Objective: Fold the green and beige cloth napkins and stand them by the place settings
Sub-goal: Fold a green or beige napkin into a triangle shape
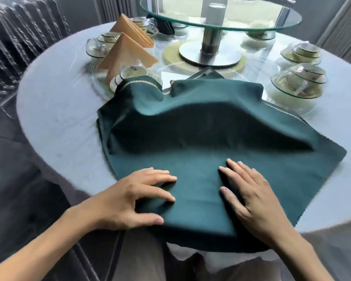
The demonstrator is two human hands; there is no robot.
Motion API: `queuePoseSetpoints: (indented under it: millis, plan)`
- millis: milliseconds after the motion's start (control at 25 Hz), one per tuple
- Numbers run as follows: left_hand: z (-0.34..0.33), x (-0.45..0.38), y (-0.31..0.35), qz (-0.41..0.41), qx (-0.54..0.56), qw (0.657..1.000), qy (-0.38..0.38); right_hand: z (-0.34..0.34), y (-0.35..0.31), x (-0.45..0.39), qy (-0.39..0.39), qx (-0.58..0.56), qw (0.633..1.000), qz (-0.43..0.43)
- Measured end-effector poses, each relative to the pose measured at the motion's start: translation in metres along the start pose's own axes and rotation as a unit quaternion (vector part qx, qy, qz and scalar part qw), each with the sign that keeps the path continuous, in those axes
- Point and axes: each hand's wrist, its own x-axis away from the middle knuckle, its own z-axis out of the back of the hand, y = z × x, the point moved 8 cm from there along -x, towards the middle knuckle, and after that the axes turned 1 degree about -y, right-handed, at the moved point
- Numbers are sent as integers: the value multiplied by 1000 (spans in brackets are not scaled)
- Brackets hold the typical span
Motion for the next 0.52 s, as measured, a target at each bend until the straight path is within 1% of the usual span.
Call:
queuePoseSetpoints:
  millis: [80, 160, 200, 320, 400, 520]
  plan:
    - [-4, 12, 2, -31, -44, 998, -45, -3, 2, 2, -24, 18, 1000, 3]
    - [-9, 15, 5, -55, -87, 993, -52, -4, 1, 3, -27, 43, 999, 3]
    - [-9, 15, 6, -59, -89, 993, -47, -5, 0, 4, -30, 53, 998, 3]
    - [-2, 17, 2, -40, -22, 999, -22, -6, 0, 11, -47, 45, 998, 0]
    - [1, 15, 0, -20, 31, 999, -25, -5, 1, 13, -52, 34, 998, 0]
    - [1, 11, -2, -3, 49, 998, -28, -5, 2, 15, -62, 20, 998, 3]
